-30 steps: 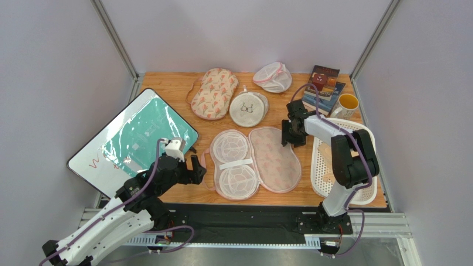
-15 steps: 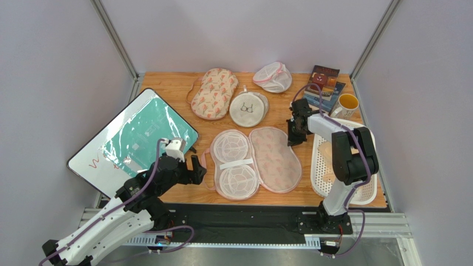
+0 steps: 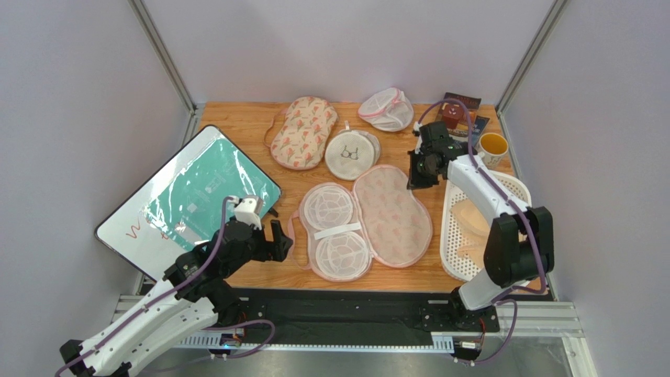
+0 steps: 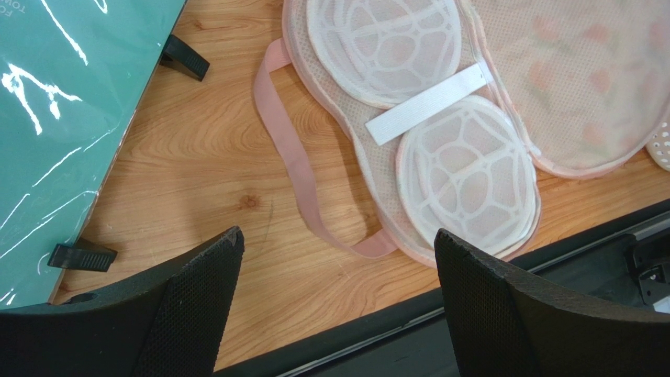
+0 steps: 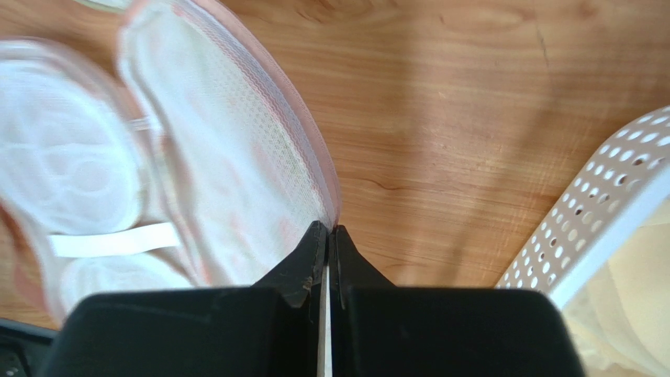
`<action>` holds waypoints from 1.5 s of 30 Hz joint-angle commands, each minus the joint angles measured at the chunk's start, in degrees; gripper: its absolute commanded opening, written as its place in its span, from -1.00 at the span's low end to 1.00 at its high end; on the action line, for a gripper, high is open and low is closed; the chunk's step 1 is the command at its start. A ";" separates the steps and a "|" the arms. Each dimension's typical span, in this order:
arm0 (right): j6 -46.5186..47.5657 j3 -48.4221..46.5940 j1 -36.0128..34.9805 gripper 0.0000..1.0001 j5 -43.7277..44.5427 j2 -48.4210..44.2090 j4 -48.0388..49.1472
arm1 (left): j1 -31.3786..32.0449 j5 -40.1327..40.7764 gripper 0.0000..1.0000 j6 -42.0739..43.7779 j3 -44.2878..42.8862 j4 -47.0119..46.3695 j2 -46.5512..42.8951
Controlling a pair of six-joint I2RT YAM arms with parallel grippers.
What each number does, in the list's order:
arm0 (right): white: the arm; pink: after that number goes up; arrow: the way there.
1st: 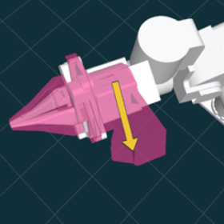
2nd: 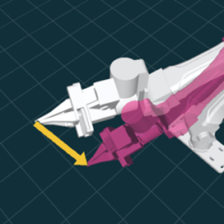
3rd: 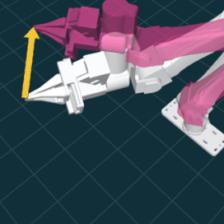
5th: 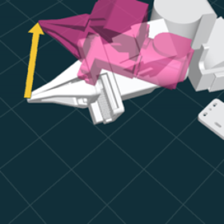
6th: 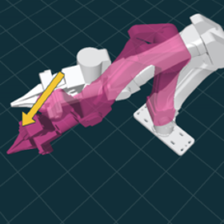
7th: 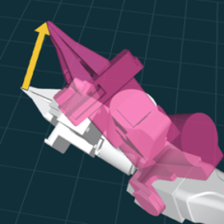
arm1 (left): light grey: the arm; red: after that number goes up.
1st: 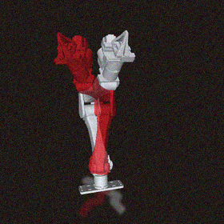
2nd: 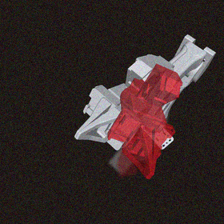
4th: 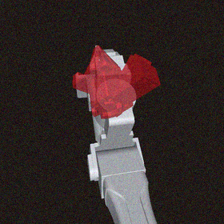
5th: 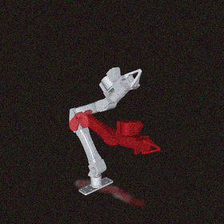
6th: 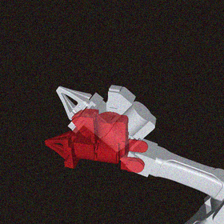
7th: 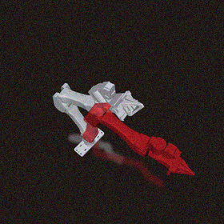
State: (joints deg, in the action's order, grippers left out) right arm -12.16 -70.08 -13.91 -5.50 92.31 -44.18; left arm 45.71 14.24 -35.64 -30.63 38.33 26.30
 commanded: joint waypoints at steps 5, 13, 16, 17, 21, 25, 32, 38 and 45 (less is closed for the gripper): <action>-2.07 -12.70 -7.16 -1.00 2.41 -7.23 -10.56 | 0.25 0.00 0.91 0.83 0.05 -1.15 -0.11; -9.27 -17.63 -20.95 -1.00 11.02 -6.71 -11.98 | 0.25 -0.09 0.91 0.74 0.05 -1.15 -0.03; -12.97 -16.06 -25.79 -1.00 13.14 -5.83 -9.09 | 0.25 -0.09 0.91 0.66 -0.04 -1.15 -0.03; -14.63 -15.70 -26.68 -1.00 13.14 -5.39 -7.42 | 0.17 -0.26 0.91 0.66 -0.04 -1.15 -0.03; -17.27 -16.22 -30.29 -1.00 14.37 0.13 -5.39 | 0.17 -0.44 0.91 0.57 -0.04 -1.15 -0.46; -18.33 -17.89 -34.06 -1.00 14.81 5.32 -4.34 | 0.17 -0.18 0.91 0.48 0.05 -1.15 -0.64; -19.39 -18.95 -38.64 -0.64 13.23 9.90 -1.17 | 0.25 0.00 0.91 0.57 0.13 -1.24 -0.38; -17.63 -17.90 -40.93 0.60 7.70 4.39 1.55 | 0.34 0.09 0.91 0.75 0.22 -1.24 -0.99; -17.46 -10.17 -40.84 0.82 9.89 -7.31 2.70 | 0.25 0.00 0.91 0.92 0.05 -1.24 -1.43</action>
State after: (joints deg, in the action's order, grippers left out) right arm -30.00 -83.31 -54.83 3.01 93.08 -44.07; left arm 45.78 14.11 -35.64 -30.63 38.30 25.43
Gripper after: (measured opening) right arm 0.909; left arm 0.956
